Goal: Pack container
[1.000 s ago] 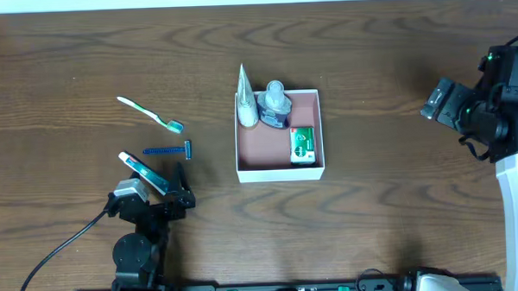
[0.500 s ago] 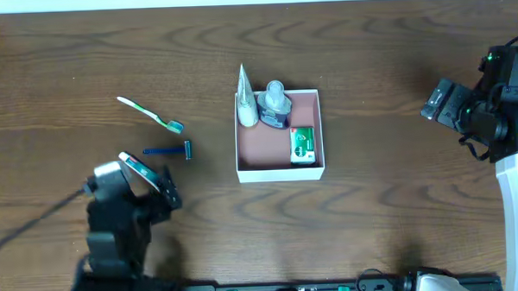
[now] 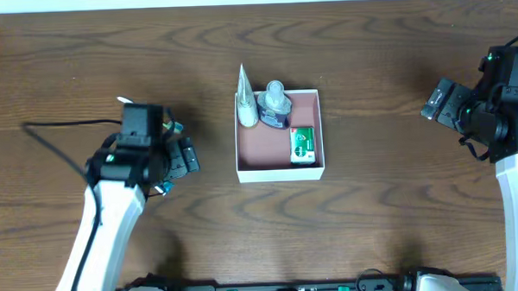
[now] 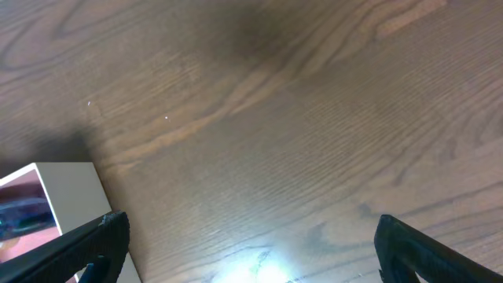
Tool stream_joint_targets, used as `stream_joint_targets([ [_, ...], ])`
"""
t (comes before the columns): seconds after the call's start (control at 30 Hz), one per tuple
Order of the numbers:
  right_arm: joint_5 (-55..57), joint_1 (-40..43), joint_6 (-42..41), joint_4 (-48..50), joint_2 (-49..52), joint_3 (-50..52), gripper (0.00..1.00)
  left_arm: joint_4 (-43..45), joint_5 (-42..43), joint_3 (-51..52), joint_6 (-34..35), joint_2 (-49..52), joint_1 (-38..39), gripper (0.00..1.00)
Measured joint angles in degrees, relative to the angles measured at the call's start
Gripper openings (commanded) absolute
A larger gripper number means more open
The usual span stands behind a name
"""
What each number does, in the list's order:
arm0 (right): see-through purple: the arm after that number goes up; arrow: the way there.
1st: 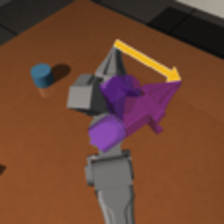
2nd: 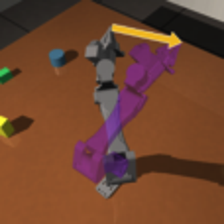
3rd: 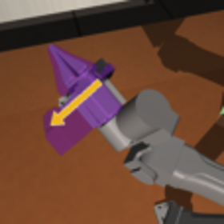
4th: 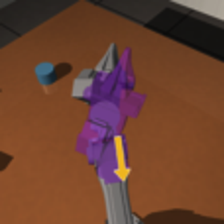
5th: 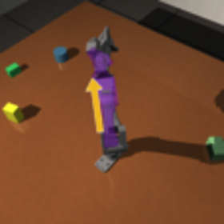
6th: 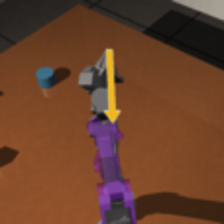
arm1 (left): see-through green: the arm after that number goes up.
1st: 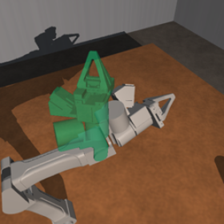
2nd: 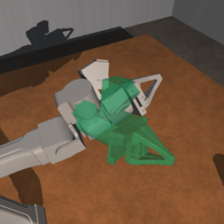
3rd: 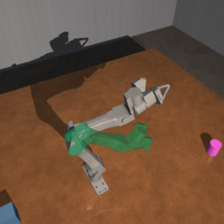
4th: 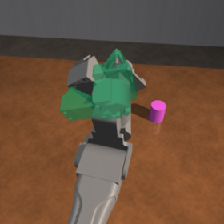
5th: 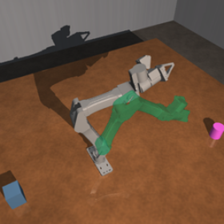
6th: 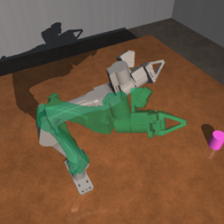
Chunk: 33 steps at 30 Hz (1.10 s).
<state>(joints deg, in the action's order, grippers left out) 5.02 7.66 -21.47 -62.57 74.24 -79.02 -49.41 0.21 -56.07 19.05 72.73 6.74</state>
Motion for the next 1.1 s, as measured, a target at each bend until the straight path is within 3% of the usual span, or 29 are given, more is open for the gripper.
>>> stream_joint_targets([
  [0.2,0.0,0.0,0.0,0.02,0.0,0.0,0.99,0.85,1.14,0.0,3.3,3.56,-2.16,0.98],
  [0.53,0.0,0.0,0.0,0.0,0.0,0.0,0.99,5.03,0.87,0.0,17.97,4.74,-19.15,0.98],
  [0.8,0.0,0.0,0.0,0.02,0.0,0.0,0.99,8.61,0.92,1.11,21.14,5.95,-20.44,0.96],
  [1.1,0.0,0.0,0.0,0.02,0.0,0.0,0.99,9.11,1.11,1.46,21.64,15.72,-20.46,0.74],
])
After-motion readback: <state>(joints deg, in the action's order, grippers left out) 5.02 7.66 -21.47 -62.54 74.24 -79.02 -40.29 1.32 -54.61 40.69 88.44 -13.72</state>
